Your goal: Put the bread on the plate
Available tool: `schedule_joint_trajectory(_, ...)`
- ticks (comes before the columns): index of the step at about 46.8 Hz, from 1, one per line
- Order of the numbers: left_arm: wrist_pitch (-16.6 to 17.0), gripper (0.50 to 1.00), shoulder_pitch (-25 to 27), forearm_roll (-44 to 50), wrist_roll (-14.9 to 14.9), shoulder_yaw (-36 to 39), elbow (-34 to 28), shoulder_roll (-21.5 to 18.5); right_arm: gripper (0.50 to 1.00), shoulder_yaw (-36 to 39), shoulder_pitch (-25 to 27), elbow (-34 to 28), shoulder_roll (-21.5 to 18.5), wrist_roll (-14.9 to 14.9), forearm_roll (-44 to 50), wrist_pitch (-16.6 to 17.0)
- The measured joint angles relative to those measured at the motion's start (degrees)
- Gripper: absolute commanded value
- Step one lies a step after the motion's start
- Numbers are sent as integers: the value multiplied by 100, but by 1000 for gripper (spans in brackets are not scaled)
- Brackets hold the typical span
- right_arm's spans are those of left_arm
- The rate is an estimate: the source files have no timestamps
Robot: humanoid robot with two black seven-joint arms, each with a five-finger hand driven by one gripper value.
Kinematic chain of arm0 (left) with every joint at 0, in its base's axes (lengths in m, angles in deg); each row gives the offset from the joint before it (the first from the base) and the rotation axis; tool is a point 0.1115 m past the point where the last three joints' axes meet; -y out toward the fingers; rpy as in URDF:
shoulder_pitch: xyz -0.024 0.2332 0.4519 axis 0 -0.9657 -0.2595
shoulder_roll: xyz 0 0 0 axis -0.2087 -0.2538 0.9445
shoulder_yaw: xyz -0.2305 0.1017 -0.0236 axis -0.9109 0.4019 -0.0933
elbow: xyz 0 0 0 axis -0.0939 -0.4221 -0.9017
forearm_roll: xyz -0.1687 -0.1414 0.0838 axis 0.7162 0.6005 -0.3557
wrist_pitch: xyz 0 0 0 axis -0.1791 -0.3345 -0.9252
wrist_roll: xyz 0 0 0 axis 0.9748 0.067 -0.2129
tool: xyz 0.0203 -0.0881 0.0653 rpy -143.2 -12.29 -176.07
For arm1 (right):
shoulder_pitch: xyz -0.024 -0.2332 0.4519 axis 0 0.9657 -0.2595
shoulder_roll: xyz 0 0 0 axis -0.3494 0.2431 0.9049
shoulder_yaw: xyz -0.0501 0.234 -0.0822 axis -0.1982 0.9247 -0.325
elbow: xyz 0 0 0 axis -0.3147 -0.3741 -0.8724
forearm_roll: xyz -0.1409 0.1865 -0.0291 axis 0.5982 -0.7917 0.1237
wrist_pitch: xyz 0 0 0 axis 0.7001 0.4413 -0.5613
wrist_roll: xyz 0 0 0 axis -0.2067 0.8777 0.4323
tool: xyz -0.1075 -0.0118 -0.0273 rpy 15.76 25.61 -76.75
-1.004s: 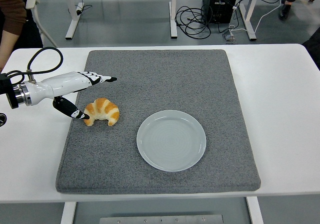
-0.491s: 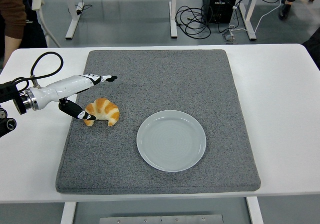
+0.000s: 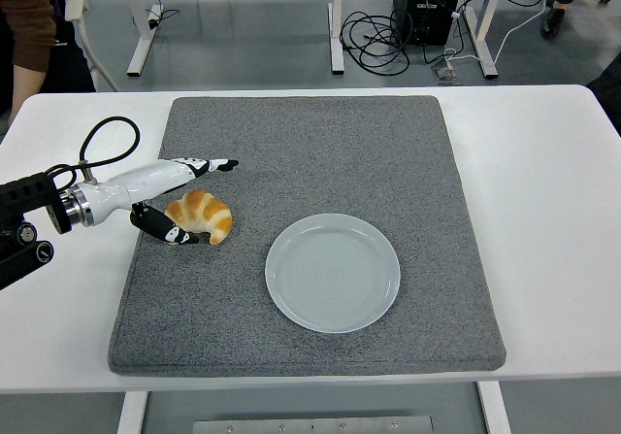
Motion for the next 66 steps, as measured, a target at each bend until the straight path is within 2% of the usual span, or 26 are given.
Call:
schedule_joint_trajectory(30,57,958,-52,176,0,5,469,410,1000,0,-2,0,0,0,0,0)
schedule_joint_trajectory(42,57,893,-49,237,0,19,558,432,1000,0,-2,0,0,0,0,0)
schedule_joint_trajectory(54,57,757,-49,229,0,24,566,432,1000,0,-2,0,0,0,0,0)
schedule_joint_trajectory(66,57,689,-54,220,0,25,566,432,1000,0,-2,0,0,0,0,0)
